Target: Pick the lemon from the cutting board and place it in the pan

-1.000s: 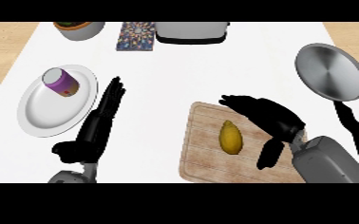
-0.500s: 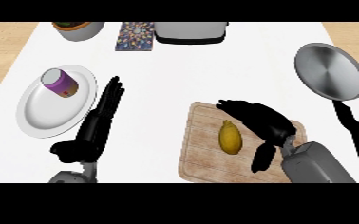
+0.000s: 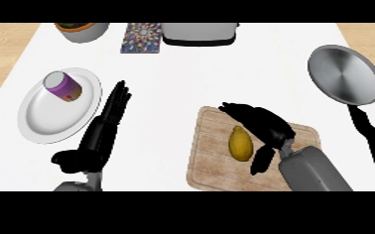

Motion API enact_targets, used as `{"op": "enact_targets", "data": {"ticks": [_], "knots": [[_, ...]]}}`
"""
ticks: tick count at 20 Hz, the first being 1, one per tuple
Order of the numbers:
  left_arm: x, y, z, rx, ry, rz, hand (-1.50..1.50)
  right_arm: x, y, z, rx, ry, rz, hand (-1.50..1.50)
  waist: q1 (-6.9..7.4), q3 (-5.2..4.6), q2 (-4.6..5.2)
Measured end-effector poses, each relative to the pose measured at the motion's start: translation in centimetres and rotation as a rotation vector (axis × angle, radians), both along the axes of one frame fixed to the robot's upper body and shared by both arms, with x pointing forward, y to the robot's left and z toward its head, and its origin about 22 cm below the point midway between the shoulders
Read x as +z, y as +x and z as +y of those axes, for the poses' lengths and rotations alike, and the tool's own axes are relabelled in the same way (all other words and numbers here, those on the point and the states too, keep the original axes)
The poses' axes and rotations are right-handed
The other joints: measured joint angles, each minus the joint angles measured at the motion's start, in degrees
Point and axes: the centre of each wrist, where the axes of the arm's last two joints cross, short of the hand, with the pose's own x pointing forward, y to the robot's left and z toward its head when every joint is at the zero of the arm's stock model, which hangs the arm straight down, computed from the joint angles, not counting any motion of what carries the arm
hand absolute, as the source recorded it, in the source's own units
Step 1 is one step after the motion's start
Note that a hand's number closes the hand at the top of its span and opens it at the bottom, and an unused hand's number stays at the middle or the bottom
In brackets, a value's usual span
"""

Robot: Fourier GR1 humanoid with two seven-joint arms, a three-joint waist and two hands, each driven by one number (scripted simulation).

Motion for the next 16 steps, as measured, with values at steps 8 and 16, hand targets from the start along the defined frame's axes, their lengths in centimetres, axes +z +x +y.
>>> {"op": "enact_targets", "data": {"ticks": [8, 16], "knots": [[-0.2, -0.3, -0.3, 0.003, 0.003, 0.002, 0.00, -2.8, 1.7, 0.6, 0.017, -0.061, 0.045, 1.50, 0.09, -0.09, -0.08], [-0.2, 0.3, -0.1, 0.002, 0.005, 0.005, 0.00, -3.9, 2.0, 0.5, 0.116, -0.129, -0.053, 1.50, 0.06, -0.33, -0.59]]}}
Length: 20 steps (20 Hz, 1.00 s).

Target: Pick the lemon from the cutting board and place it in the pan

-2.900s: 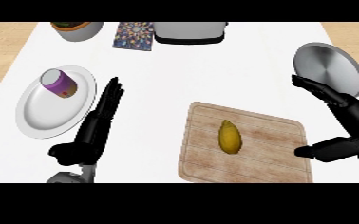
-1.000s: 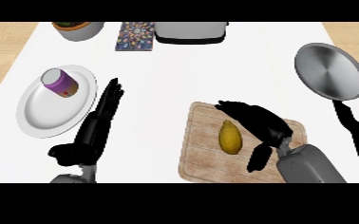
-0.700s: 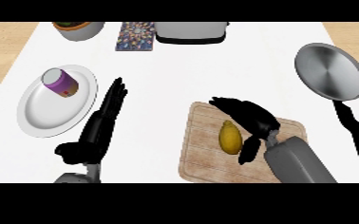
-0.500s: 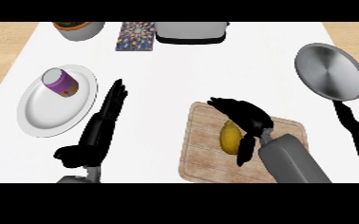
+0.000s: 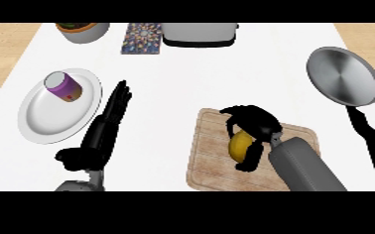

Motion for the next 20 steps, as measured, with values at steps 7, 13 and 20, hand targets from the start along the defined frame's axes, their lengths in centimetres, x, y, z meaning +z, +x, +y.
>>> {"op": "enact_targets", "data": {"ticks": [7, 13, 20], "knots": [[0.4, -0.9, 0.1, 0.002, -0.004, 0.000, 0.00, -0.5, -0.2, -0.3, -0.001, 0.037, -0.103, 1.50, -0.01, 0.03, 0.04], [0.3, -0.8, 0.3, 0.005, -0.001, -0.005, 0.00, 1.6, 3.0, -1.6, -0.473, 0.041, -0.170, 1.50, -0.17, 0.24, 0.69], [0.2, -0.7, -0.3, -0.008, -0.001, -0.009, 0.00, 6.3, 6.9, -1.4, -0.961, -0.003, -0.409, 1.50, 0.68, 0.28, 0.87]]}}
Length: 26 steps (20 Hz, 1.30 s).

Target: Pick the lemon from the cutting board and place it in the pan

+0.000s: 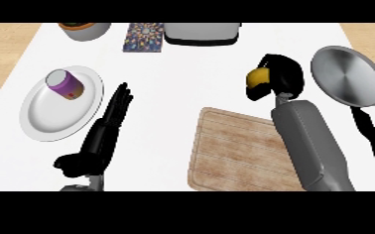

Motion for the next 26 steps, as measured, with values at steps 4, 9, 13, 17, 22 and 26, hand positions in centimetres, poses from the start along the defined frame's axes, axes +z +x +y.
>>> {"op": "enact_targets", "data": {"ticks": [4, 9, 13, 17, 22, 26], "knots": [[-0.2, 0.3, -0.3, 0.002, -0.004, 0.007, 0.00, 2.8, 1.2, 1.3, -0.129, -0.024, -0.175, 1.50, -0.21, 0.01, -0.11], [0.2, 0.8, 0.3, 0.007, 0.001, 0.003, 0.00, 5.3, 2.3, 1.7, -0.252, 0.026, -0.328, 1.50, -0.33, 0.03, -0.14], [0.0, 1.0, 0.5, 0.010, 0.000, 0.006, 0.00, 5.7, 2.7, 0.0, -0.349, 0.089, -0.394, 1.50, -0.42, 0.03, -0.15], [0.2, 1.3, 0.1, 0.010, 0.001, 0.002, 0.00, 5.2, 3.1, -3.3, -0.424, 0.149, -0.446, 1.50, -0.44, 0.07, -0.09], [-0.4, 0.9, 0.7, -0.002, -0.002, -0.002, 0.00, 3.2, 2.6, -8.8, -0.504, 0.132, -0.505, 1.50, -0.26, 0.09, -0.01], [-0.2, 1.1, -0.1, -0.006, -0.001, -0.002, 0.00, 2.1, 1.8, -13.7, -0.557, 0.025, -0.544, 1.50, 0.02, 0.13, 0.19]]}}
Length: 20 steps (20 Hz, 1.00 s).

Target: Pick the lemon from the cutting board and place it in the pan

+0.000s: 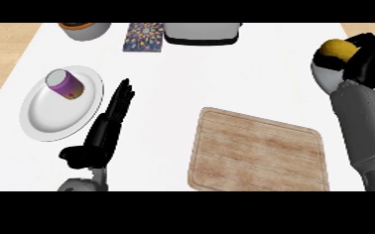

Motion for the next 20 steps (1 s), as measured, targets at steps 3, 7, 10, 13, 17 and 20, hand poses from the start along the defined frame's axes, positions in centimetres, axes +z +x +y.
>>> {"op": "enact_targets", "data": {"ticks": [3, 7, 10, 13, 17, 20], "knots": [[0.2, -0.1, -0.3, -0.003, 0.002, -0.005, 0.00, -0.6, -0.7, -3.2, -0.057, -0.063, -0.021, 1.50, 0.38, 0.03, 0.13], [0.8, 0.2, -0.1, -0.011, 0.000, -0.013, 0.00, -0.4, -1.4, -6.5, -0.119, -0.074, -0.104, 1.50, 1.02, 0.13, 0.42], [0.8, 0.4, -0.2, -0.018, 0.000, -0.016, 0.00, -0.3, -2.1, -8.5, -0.142, -0.078, -0.131, 1.50, 1.42, 0.19, 0.65], [1.1, 0.5, -0.3, -0.028, -0.001, -0.020, 0.00, 0.2, -2.7, -10.6, -0.164, -0.086, -0.144, 1.50, 1.96, 0.26, 0.91], [0.8, 0.6, -0.4, -0.036, -0.006, -0.027, 0.00, 0.3, -3.7, -12.6, -0.170, 0.001, -0.080, -1.50, 2.38, 0.26, 1.16], [0.9, 0.6, -0.8, -0.051, -0.003, -0.029, 0.00, -0.5, -4.5, -13.5, -0.134, 0.093, 0.080, -1.50, 3.10, 0.30, 1.45]]}}
